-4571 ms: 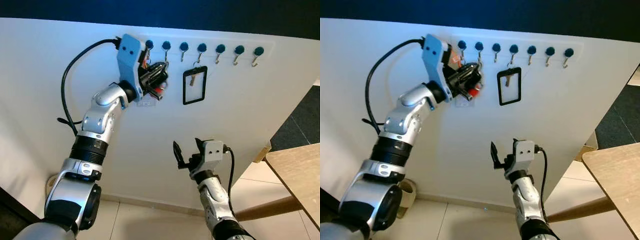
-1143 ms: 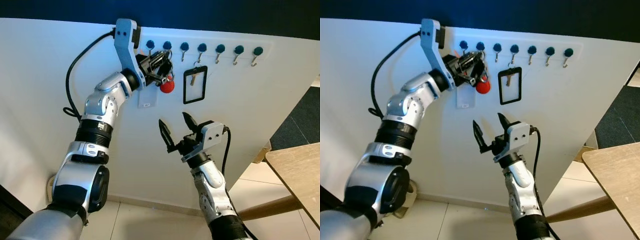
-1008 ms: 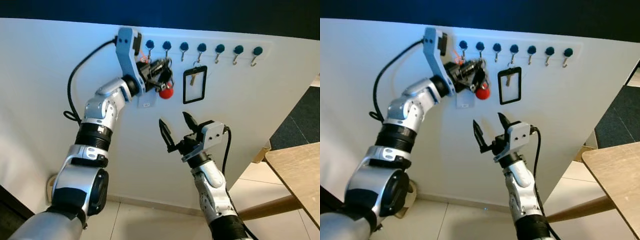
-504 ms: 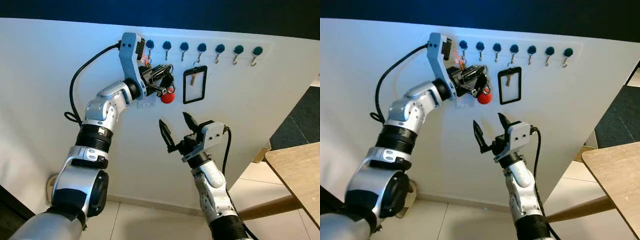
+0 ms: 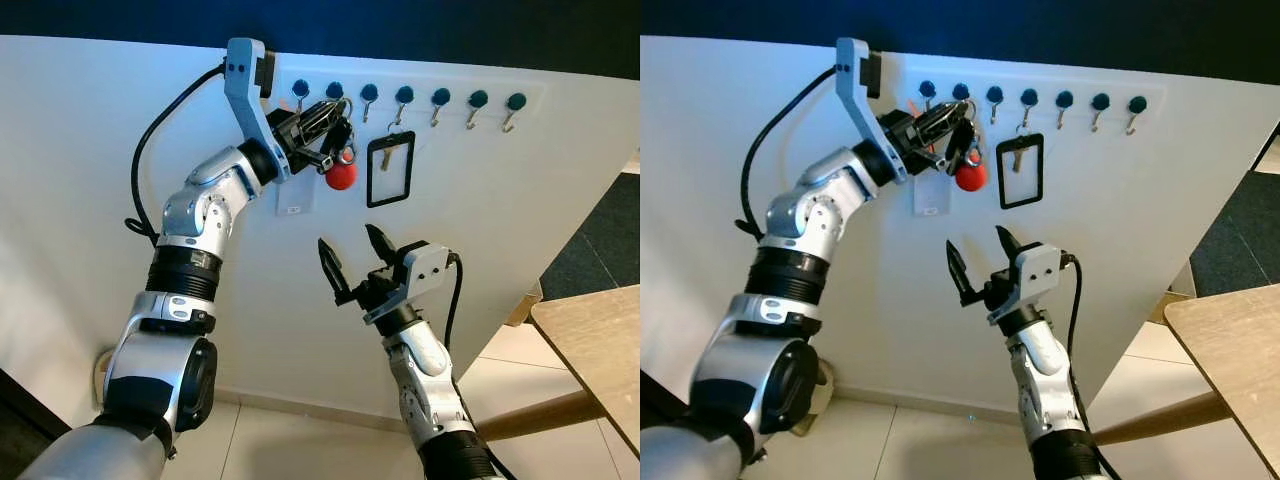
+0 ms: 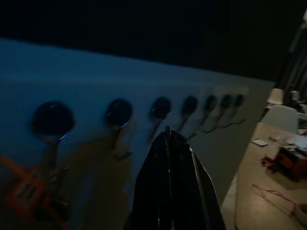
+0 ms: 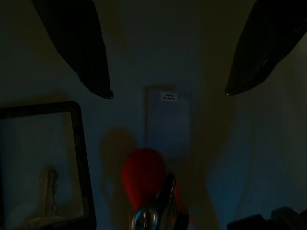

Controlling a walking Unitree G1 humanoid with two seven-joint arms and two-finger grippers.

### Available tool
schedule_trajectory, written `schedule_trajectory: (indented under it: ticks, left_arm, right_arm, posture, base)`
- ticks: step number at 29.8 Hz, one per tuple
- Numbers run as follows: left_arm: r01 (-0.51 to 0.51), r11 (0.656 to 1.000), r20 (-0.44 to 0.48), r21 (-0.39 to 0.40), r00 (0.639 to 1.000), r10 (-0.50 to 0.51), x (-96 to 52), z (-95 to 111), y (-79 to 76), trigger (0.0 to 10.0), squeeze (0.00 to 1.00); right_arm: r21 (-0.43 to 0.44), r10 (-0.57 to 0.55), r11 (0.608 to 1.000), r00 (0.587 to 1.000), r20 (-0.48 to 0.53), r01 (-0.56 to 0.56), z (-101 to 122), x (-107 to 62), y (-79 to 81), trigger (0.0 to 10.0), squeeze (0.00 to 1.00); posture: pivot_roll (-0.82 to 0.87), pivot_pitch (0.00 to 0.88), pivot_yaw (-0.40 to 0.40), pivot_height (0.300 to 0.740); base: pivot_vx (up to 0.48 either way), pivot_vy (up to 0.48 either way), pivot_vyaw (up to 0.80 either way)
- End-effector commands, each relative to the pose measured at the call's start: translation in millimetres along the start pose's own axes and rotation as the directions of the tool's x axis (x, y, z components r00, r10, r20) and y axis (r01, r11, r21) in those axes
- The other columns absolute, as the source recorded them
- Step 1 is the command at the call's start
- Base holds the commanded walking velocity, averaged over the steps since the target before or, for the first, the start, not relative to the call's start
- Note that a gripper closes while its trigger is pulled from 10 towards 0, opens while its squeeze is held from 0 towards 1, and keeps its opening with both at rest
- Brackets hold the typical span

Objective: Hang keys on a hook

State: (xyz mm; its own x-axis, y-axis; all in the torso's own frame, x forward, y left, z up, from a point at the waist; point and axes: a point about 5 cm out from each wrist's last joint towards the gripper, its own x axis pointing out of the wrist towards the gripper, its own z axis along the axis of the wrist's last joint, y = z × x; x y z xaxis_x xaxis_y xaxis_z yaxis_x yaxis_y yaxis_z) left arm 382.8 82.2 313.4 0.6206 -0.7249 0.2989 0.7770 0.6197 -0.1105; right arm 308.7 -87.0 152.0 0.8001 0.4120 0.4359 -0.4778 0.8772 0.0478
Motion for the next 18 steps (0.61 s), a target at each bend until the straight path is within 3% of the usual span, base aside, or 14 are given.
schedule_trajectory:
  ticks: [1,18]
  left_arm:
    - [-0.019,0.999,-0.002,0.028,1.000,0.019,2.9,3.5,1.1,10.0,0.00]
    - [-0.044,0.999,-0.003,0.016,0.999,0.044,4.5,0.7,3.6,10.0,0.00]
  right_arm:
    - [0.008,-0.003,1.000,1.000,-0.003,0.003,0.1,-1.3,0.3,10.0,0.00]
    - [0.009,-0.001,1.000,1.000,-0.003,0.001,0.4,-1.9,0.8,10.0,0.00]
  posture:
    - [0.03,0.060,-0.002,0.740]
    - [0.02,0.063,-0.001,0.740]
  base:
    - [0.000,0.000,0.00]
    - [0.000,0.000,0.00]
